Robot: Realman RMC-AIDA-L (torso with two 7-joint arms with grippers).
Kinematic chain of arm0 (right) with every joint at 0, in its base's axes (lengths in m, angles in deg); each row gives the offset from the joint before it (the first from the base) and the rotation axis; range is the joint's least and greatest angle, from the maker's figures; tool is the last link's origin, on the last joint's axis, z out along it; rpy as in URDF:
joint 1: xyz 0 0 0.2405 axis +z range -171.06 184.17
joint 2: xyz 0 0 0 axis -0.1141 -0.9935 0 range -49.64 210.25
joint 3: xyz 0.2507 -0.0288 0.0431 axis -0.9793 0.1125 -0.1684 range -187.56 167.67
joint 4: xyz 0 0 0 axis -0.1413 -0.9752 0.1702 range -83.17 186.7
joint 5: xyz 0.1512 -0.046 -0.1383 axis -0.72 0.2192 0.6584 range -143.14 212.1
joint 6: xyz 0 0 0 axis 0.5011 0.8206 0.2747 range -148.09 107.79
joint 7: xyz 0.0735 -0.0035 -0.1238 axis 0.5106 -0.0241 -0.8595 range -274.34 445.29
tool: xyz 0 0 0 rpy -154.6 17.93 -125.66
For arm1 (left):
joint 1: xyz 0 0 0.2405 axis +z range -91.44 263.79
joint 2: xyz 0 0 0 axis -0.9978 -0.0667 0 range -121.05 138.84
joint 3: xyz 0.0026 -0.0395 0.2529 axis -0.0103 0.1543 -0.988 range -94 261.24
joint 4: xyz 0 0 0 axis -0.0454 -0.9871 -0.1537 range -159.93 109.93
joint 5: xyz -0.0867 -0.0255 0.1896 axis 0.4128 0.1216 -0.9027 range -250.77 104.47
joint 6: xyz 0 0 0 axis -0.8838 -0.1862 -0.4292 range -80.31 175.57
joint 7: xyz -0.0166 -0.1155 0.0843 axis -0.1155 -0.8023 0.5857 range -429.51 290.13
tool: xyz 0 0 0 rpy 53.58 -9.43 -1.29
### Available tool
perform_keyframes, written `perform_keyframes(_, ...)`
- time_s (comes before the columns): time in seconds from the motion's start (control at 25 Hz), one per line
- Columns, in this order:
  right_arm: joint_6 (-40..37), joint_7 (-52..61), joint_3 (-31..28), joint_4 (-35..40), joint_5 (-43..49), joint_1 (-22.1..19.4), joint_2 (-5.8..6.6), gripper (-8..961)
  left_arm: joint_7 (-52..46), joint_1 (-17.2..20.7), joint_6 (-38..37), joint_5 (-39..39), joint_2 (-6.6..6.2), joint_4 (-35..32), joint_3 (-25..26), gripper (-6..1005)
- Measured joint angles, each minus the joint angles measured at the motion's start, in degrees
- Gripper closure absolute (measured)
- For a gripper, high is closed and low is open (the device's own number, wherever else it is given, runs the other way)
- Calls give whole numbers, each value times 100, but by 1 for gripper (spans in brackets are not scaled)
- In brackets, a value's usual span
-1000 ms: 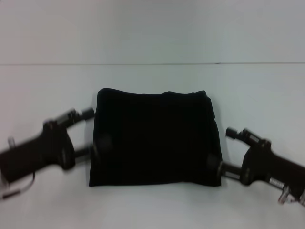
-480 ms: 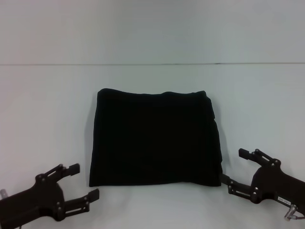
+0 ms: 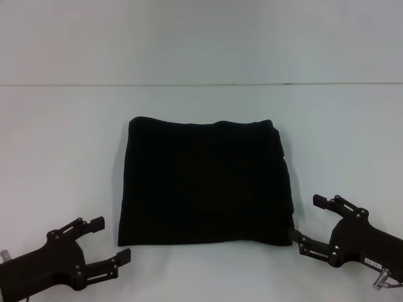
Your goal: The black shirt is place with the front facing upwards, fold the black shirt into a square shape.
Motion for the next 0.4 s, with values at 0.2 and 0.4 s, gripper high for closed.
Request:
perform_keyframes(0.2,8,0,-3,-18,-23,9,-3,29,-2,-31,-20,9,0,38,0,61)
perform_keyframes(0.4,-9,0,-3,-20,-34,9,-8,29,-3,-33,-19,9,-1,44,0,61)
